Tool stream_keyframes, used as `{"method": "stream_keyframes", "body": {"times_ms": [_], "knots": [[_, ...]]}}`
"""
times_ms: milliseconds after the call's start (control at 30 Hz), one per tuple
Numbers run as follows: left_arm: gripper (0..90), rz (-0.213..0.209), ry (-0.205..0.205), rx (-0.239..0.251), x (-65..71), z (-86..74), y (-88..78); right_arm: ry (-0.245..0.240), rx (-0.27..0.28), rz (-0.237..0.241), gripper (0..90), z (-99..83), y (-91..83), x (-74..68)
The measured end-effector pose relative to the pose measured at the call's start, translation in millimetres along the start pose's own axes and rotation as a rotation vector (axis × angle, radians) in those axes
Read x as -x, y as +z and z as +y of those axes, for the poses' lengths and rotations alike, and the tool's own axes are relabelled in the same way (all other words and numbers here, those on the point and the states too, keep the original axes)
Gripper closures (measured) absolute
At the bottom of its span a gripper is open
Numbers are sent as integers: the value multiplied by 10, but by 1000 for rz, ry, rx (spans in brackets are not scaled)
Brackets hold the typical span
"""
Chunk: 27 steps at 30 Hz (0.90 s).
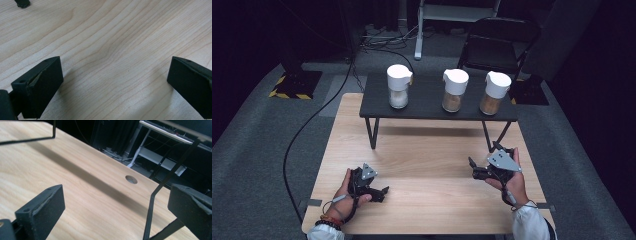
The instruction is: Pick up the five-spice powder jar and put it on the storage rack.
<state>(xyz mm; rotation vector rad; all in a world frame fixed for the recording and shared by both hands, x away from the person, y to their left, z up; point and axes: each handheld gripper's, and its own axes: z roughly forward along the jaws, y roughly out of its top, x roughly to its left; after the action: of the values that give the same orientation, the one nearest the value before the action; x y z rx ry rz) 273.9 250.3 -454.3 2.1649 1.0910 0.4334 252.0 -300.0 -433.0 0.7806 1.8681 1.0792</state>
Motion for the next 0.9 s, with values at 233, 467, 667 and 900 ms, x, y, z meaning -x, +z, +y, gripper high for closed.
{"method": "stream_keyframes", "body": {"times_ms": [233, 467, 667, 900], "knots": [[1, 0, -2, 0, 1, -1, 0, -23, -38, 17, 7, -63, -19, -3], [1, 0, 1, 0, 0, 0, 0, -37, -91, 45, 7, -124, -26, 11], [1, 0, -2, 0, 1, -1, 0, -73, -154, 83, 7, -200, -20, -21], [1, 0, -2, 0, 1, -1, 0, -97, -203, 112, 9, -273, -10, -58]]}}
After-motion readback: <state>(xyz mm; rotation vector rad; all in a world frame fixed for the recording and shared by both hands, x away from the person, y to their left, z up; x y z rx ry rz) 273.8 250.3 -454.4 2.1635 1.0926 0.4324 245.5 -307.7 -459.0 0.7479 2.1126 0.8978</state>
